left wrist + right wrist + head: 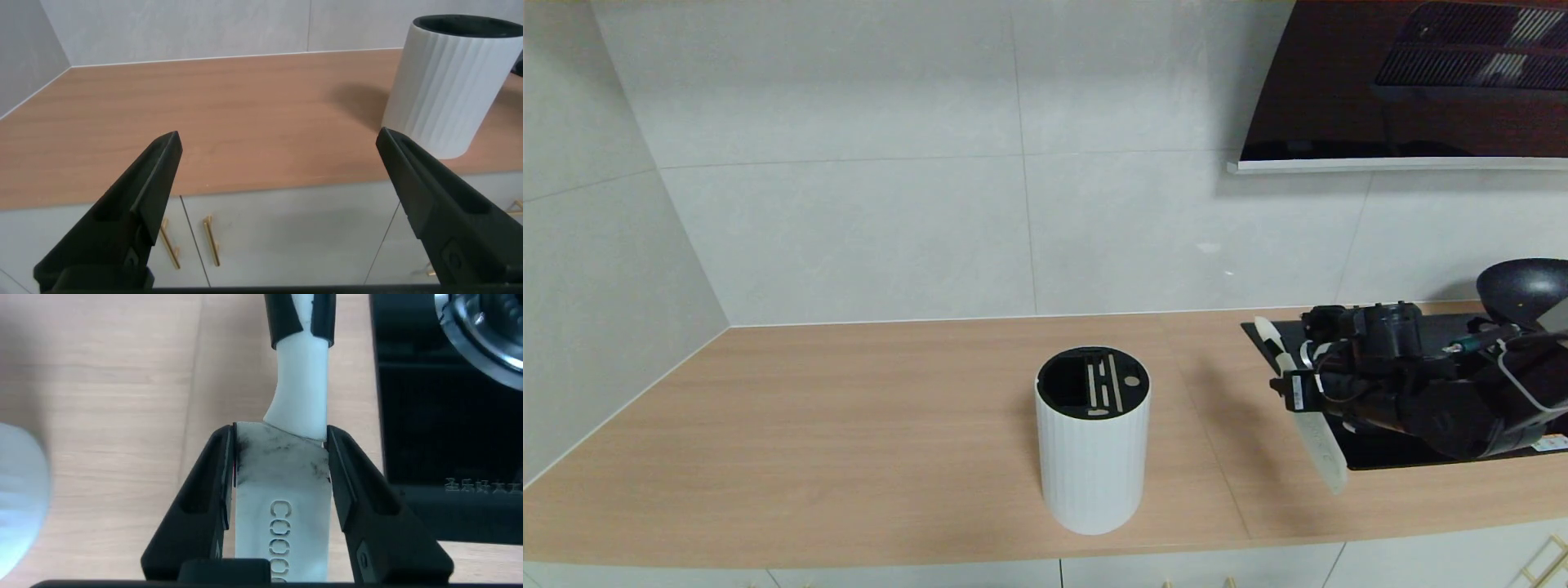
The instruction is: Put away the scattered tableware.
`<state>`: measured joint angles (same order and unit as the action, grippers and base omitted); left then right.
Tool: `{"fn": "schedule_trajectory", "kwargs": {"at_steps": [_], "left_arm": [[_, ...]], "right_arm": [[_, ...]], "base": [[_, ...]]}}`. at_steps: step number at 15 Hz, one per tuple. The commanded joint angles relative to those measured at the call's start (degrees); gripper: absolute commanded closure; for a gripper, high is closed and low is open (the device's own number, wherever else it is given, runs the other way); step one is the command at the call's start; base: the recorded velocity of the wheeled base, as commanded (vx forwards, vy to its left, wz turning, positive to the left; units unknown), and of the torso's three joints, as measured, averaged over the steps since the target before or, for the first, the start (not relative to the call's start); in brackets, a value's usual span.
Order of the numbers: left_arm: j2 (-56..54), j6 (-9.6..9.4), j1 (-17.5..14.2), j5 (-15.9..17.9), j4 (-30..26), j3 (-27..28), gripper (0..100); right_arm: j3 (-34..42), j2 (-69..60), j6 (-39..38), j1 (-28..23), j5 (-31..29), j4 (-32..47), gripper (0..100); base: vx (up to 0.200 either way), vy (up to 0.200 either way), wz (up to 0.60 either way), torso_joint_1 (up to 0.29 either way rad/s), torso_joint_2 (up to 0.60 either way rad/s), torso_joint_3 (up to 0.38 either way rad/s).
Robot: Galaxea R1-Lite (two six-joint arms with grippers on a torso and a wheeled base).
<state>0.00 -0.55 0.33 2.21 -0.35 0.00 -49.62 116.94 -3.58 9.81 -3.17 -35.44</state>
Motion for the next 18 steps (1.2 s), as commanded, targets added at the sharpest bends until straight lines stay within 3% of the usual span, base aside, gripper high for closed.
{"fn": "schedule_trajectory", "kwargs": {"at_steps": [1, 6, 8, 10, 13, 15, 18], "left_arm": [[0.0, -0.07, 0.02, -0.01, 0.0, 0.0, 0], [0.0, -0.51, 0.02, 1.22, 0.09, 0.97, 0], [1.05, -0.59, 0.11, 8.34, -1.32, 7.29, 0], [8.09, -0.42, 0.64, 12.73, -4.39, 16.35, 0], [24.52, -0.42, 2.13, 20.29, -4.3, 26.19, 0], [37.79, -0.68, 2.31, 26.09, -3.95, 33.05, 0], [53.35, -0.24, 4.77, 29.52, 1.85, 39.37, 0]], "right_arm": [[1.36, -3.92, -0.02, 1.79, 0.01, -0.07, 100], [0.48, -12.09, -0.02, 8.47, -0.08, -0.07, 100], [-0.75, -14.46, -0.02, 10.23, 0.01, -0.07, 100], [-3.56, -15.34, -0.02, 11.9, 0.09, 0.02, 100], [-10.94, -15.34, -0.02, 14.71, 0.09, 5.47, 100], [-11.2, -16.22, -0.11, 16.11, 0.09, 7.49, 100], [-10.24, -17.8, -0.11, 17.78, -0.26, 7.58, 100]], "base": [[0.0, 0.0, 0.0, 0.0, 0.0, 0.0], [0.0, 0.0, 0.0, 0.0, 0.0, 0.0], [0.0, 0.0, 0.0, 0.0, 0.0, 0.0], [0.0, 0.0, 0.0, 0.0, 0.0, 0.0], [0.0, 0.0, 0.0, 0.0, 0.0, 0.0], [0.0, 0.0, 0.0, 0.0, 0.0, 0.0], [0.0, 0.0, 0.0, 0.0, 0.0, 0.0]]}}
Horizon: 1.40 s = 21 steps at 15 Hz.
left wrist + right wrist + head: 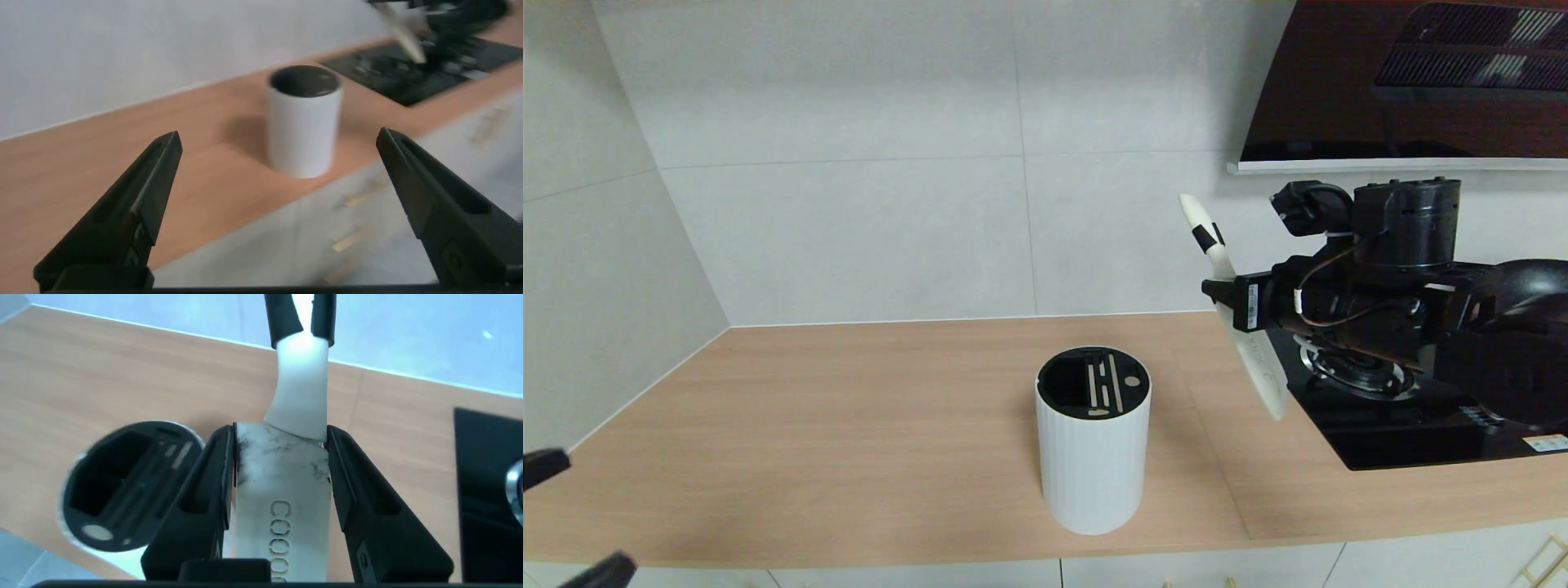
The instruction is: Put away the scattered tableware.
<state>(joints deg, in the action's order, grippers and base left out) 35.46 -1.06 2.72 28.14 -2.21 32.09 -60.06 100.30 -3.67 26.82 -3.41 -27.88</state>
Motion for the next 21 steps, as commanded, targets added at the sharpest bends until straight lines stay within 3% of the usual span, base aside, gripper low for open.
{"fn": "schedule_trajectory", "kwargs": {"at_steps": [1, 3, 4, 5, 7, 10, 12, 15, 17, 21], "left_arm": [[26.15, 2.38, 6.51, 3.59, 10.73, 8.43, 0], [38.1, 5.37, 11.34, 3.33, 22.33, 11.51, 0], [42.41, 8.53, 13.54, 3.33, 26.64, 12.56, 0], [45.48, 12.22, 16.09, 3.33, 29.98, 12.74, 0], [50.85, 21.71, 19.78, 3.42, 41.14, 10.89, 0], [57.97, 31.91, 21.36, 3.42, 56.44, 10.01, 0], [62.18, 32.79, 23.03, 3.5, 62.32, 9.84, 0], [63.59, 33.05, 25.23, 2.54, 62.76, 11.07, 0], [67.46, 33.05, 27.52, -4.67, 62.76, 14.14, 0], [71.06, 33.76, 29.01, -8.27, 62.24, 16.43, 0]], "right_arm": [[-0.14, -1.78, -0.11, 1.83, -0.37, 0.19, 100], [0.21, -2.75, -0.55, 4.03, -1.95, 0.28, 100], [0.39, -2.75, -0.64, 5.0, -3.18, 0.28, 100], [0.39, -2.66, -0.64, 5.79, -3.97, 0.28, 100], [0.65, -2.39, -0.64, 8.42, -4.5, 0.28, 100], [1.62, -1.08, -0.9, 11.5, -5.99, 0.63, 100], [1.97, -0.64, -0.99, 13.52, -6.17, 0.46, 100], [2.67, -0.11, -1.08, 14.84, -6.25, 0.19, 100], [3.02, 0.07, -1.08, 15.98, -6.96, -0.6, 100], [4.87, 0.24, -0.81, 16.86, -7.05, -4.46, 100]], "base": [[0.0, 0.0, 0.0, 0.0, 0.0, 0.0], [0.0, 0.0, 0.0, 0.0, 0.0, 0.0], [0.0, 0.0, 0.0, 0.0, 0.0, 0.0], [0.0, 0.0, 0.0, 0.0, 0.0, 0.0], [0.0, 0.0, 0.0, 0.0, 0.0, 0.0], [0.0, 0.0, 0.0, 0.0, 0.0, 0.0], [0.0, 0.0, 0.0, 0.0, 0.0, 0.0], [0.0, 0.0, 0.0, 0.0, 0.0, 0.0], [0.0, 0.0, 0.0, 0.0, 0.0, 0.0], [0.0, 0.0, 0.0, 0.0, 0.0, 0.0]]}}
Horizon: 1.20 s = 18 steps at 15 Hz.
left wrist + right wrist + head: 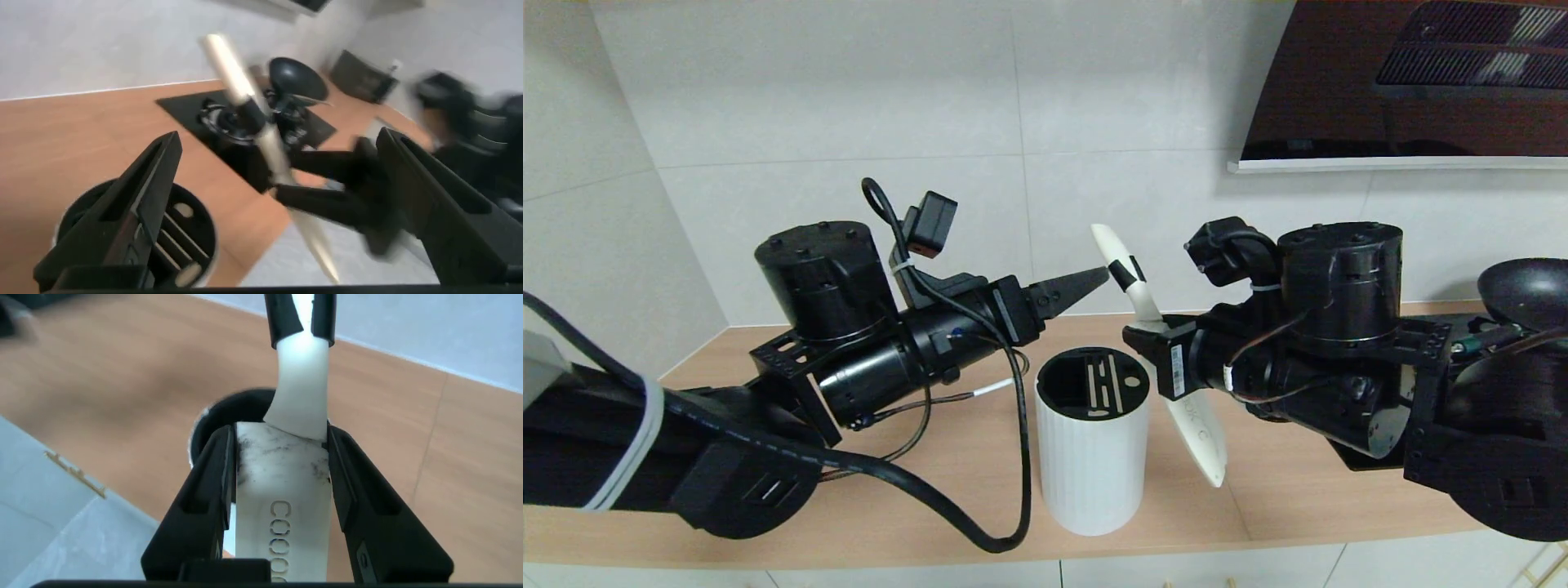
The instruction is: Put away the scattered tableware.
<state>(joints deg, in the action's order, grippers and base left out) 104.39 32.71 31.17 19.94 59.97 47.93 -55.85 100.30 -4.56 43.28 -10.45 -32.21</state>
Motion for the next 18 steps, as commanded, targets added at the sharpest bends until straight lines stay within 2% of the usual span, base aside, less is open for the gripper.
{"fn": "schedule_trajectory", "kwargs": {"at_steps": [1, 2, 4, 18], "left_arm": [[2.22, 0.78, 1.0, -0.17, 0.06, 0.85, 0], [2.49, 2.54, 1.96, -0.17, 0.15, 1.11, 0], [3.63, 3.5, 2.4, -0.17, 0.5, 1.99, 0], [5.83, 3.59, 3.63, -0.26, 2.52, 2.08, 0]], "right_arm": [[0.91, 0.33, 0.08, 0.67, -0.01, -0.4, 100], [1.09, 0.51, 0.08, 1.2, -0.01, -0.49, 100], [1.27, 0.68, 0.08, 1.9, -0.01, -0.49, 100], [3.02, 0.42, 0.08, 5.06, 0.25, -0.58, 100]], "base": [[0.0, 0.0, 0.0, 0.0, 0.0, 0.0], [0.0, 0.0, 0.0, 0.0, 0.0, 0.0], [0.0, 0.0, 0.0, 0.0, 0.0, 0.0], [0.0, 0.0, 0.0, 0.0, 0.0, 0.0]]}}
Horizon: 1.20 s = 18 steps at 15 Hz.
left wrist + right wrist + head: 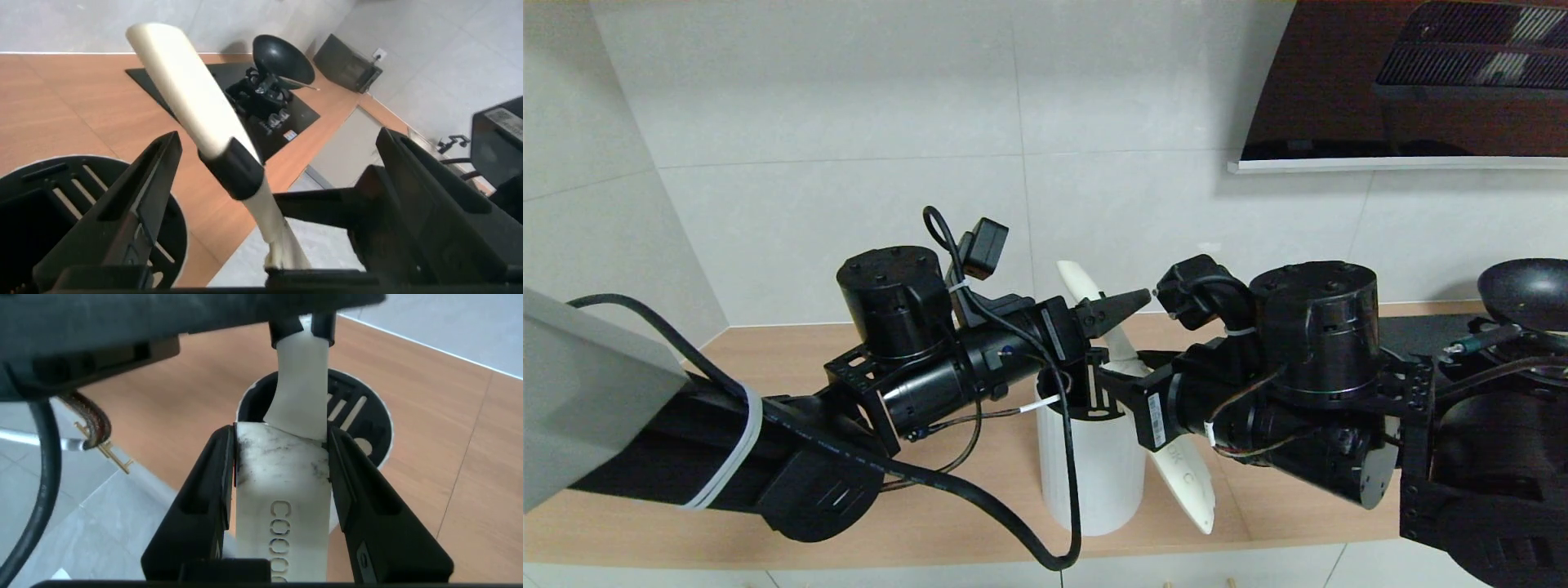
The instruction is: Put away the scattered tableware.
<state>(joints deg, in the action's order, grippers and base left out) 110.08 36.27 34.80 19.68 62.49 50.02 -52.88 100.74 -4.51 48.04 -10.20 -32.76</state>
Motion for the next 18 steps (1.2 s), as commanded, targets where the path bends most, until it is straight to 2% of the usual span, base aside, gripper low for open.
{"fn": "schedule_trajectory", "kwargs": {"at_steps": [1, 10, 15, 16, 18], "left_arm": [[0.05, 0.03, 0.0, 0.01, 0.0, -0.1, 100], [-0.04, 0.03, 0.18, 0.01, 0.0, -0.1, 100], [-0.48, -0.06, 0.18, -1.13, -0.09, 0.26, 100], [-0.48, -0.06, 0.18, -1.13, -0.09, 0.26, 100], [-0.57, -0.06, 0.18, -1.39, -0.09, 0.34, 100]], "right_arm": [[0.15, -0.2, 0.03, 0.47, 0.01, -0.03, 100], [0.32, -0.46, -0.06, 0.47, -0.08, -0.03, 100], [0.32, -0.37, -0.06, 0.47, -0.17, -0.03, 100], [0.32, -0.37, -0.15, 0.47, -0.17, -0.03, 0], [0.32, -0.37, -0.15, 0.38, -0.17, -0.03, 0]], "base": [[0.0, 0.0, 0.0, 0.0, 0.0, 0.0], [0.0, 0.0, 0.0, 0.0, 0.0, 0.0], [0.0, 0.0, 0.0, 0.0, 0.0, 0.0], [0.0, 0.0, 0.0, 0.0, 0.0, 0.0], [0.0, 0.0, 0.0, 0.0, 0.0, 0.0]]}}
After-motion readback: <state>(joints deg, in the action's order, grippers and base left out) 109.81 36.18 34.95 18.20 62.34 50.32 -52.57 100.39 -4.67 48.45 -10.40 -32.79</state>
